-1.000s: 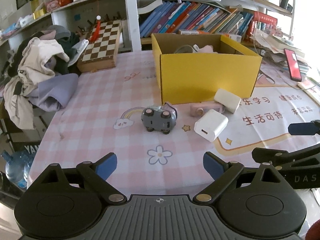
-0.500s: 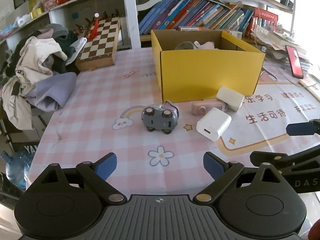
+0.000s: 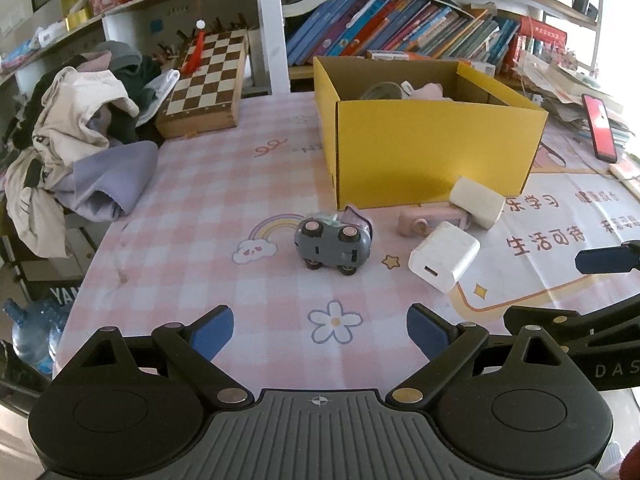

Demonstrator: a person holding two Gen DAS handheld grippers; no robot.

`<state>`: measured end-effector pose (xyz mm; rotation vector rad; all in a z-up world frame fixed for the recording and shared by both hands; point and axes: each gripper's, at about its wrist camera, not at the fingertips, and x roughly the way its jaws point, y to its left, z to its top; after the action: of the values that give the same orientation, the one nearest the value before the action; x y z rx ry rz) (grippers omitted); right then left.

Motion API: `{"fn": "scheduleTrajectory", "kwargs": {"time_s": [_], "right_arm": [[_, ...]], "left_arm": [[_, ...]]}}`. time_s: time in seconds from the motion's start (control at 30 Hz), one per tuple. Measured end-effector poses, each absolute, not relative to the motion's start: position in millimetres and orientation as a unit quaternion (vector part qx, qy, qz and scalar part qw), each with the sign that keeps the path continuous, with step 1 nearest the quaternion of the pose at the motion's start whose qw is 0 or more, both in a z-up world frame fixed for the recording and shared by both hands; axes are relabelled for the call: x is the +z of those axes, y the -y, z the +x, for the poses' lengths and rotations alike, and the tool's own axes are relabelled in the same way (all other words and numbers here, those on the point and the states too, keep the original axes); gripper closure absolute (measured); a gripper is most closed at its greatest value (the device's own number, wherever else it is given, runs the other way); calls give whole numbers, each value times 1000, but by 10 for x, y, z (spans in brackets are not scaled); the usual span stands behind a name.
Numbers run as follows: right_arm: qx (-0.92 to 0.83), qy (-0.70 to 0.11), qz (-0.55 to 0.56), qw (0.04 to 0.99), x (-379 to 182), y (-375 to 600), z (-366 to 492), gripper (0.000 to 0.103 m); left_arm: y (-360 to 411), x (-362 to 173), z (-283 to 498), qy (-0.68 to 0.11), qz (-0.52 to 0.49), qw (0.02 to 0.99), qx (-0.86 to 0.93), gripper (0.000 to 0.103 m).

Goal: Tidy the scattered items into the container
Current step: 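Move both grippers back toward the grey toy car and white adapter, then grasp the grey toy car with the left gripper while the right gripper grasps the white adapter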

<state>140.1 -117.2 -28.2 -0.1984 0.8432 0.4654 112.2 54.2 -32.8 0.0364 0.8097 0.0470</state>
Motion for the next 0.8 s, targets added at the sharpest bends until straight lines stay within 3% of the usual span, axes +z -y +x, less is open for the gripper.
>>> {"fn": "scheduleTrajectory", "kwargs": {"time_s": [0.8], "right_arm": [[271,-428,-113,855,-380,890,1866,17]], "left_arm": [[-695,-426,1604,-409,10,912,33,7]]}}
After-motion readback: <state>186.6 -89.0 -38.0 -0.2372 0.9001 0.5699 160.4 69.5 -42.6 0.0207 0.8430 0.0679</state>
